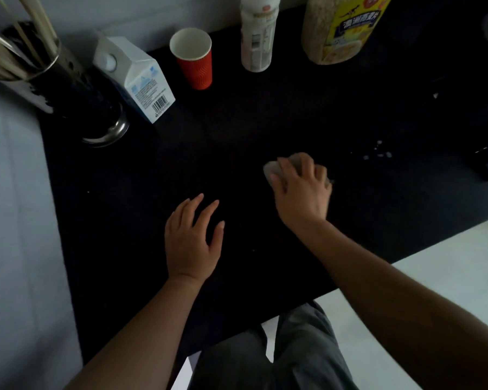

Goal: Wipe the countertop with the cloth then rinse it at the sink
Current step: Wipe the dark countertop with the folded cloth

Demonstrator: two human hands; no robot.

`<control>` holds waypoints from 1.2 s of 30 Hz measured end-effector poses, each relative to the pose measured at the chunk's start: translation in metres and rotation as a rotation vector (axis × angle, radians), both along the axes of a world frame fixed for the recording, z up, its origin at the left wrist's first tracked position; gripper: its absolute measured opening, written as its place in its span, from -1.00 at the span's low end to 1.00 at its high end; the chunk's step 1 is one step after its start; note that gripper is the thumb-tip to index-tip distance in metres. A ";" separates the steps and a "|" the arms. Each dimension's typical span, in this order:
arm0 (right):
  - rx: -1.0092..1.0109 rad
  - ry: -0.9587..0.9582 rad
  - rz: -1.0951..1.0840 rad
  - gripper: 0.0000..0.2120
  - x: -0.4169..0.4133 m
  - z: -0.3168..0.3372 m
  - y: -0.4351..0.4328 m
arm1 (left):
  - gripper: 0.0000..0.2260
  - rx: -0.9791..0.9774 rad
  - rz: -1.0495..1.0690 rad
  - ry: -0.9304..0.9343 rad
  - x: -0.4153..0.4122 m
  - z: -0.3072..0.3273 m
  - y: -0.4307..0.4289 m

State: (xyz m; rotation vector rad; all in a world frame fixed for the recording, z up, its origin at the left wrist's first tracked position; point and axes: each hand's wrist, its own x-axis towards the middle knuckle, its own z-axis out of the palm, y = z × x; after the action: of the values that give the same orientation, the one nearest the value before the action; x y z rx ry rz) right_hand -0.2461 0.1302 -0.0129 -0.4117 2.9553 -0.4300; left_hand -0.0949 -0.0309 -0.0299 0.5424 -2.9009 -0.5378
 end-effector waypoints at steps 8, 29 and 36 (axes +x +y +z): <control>0.009 0.043 0.258 -0.55 0.090 0.000 0.069 | -0.62 0.025 -0.040 0.029 0.001 0.006 0.000; -0.006 0.030 -0.089 -0.56 -0.074 -0.007 0.138 | -0.63 -0.001 -0.025 -0.080 -0.130 0.001 0.107; 0.012 0.066 0.090 -0.56 -0.058 -0.001 0.086 | -0.61 -0.043 -0.021 -0.086 -0.132 -0.001 0.107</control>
State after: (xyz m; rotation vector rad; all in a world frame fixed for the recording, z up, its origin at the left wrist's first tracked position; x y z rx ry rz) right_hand -0.3041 0.2158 -0.0138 -0.5649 2.9862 -0.3952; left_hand -0.2268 0.0766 -0.0305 0.5419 -2.9950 -0.4647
